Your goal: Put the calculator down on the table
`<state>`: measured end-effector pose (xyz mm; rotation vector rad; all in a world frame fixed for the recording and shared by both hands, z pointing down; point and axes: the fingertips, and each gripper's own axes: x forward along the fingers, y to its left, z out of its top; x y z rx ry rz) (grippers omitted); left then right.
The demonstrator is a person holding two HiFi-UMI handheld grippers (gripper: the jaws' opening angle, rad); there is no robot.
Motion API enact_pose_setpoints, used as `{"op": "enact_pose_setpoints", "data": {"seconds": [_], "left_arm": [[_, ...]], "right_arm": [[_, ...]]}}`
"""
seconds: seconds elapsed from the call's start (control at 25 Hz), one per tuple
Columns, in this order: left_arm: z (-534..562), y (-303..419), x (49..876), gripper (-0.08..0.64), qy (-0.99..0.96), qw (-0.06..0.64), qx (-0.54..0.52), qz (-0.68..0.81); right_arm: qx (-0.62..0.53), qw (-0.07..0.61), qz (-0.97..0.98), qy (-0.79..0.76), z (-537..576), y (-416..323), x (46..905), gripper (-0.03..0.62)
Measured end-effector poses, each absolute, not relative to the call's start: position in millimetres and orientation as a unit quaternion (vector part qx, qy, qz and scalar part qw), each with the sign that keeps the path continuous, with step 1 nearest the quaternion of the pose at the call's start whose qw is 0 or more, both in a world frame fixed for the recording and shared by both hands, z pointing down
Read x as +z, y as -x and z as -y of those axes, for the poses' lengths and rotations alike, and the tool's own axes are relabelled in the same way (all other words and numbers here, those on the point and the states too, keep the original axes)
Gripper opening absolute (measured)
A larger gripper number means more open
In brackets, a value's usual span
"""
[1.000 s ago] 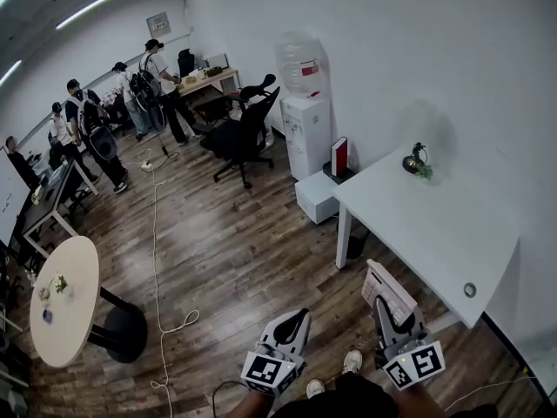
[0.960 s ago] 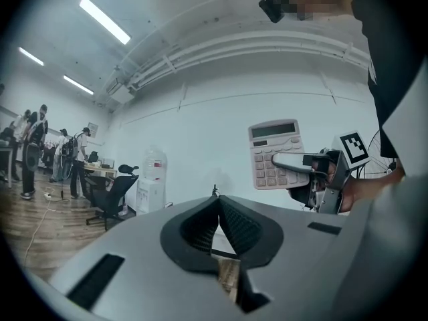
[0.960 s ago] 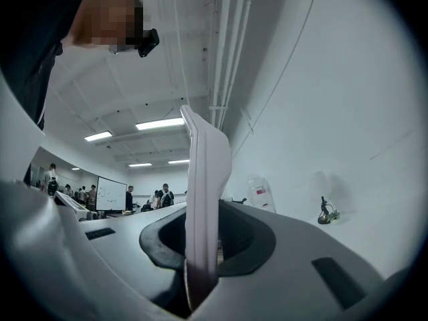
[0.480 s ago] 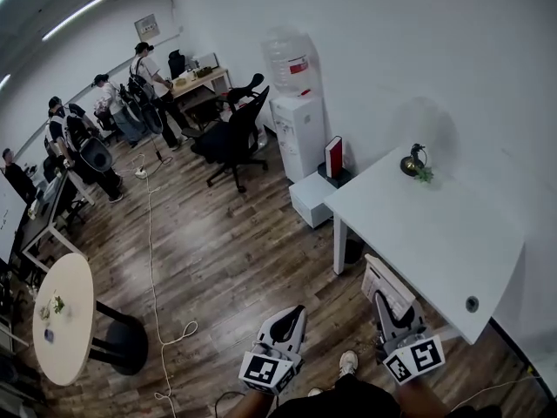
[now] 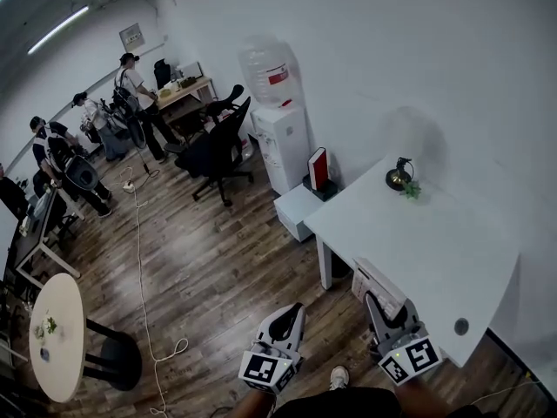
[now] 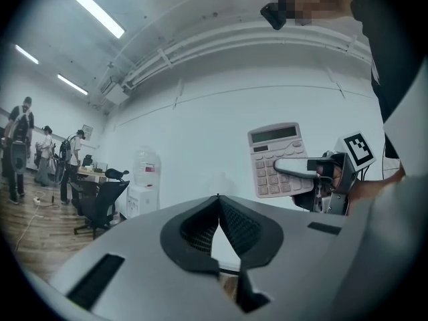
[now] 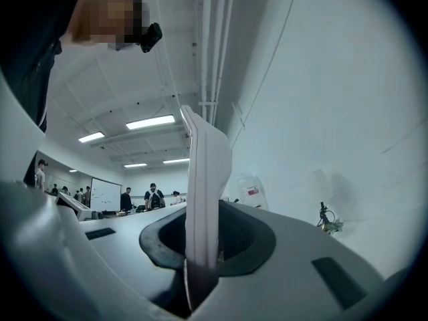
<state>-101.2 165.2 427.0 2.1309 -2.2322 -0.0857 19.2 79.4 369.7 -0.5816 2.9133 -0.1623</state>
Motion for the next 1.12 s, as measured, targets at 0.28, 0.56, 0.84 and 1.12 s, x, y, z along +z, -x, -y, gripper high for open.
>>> {"op": "enact_pose_setpoints", "data": {"seconds": [0.28, 0.56, 0.84, 1.12], "left_arm": [[-116, 100, 443, 0.02, -0.678, 0.047, -0.021, 0.733], [-73, 86, 460, 0.02, -0.714, 0.039, -0.004, 0.699], [-30, 93, 465, 0.02, -0.727, 0.052, -0.018, 0.684], [28, 109, 462, 0.02, -0.752, 0.054, -0.024, 0.656]], "right_arm": [[-0.065, 0.09, -0.972, 0.207, -19, -33, 373, 0.091], [-0.077, 0.084, -0.969, 0.221, 19, -41, 389, 0.091], [-0.077, 0.085, -0.961, 0.254, 53, -43, 395, 0.091], [-0.062, 0.089, -0.951, 0.288, 105, -27, 387, 0.091]]}}
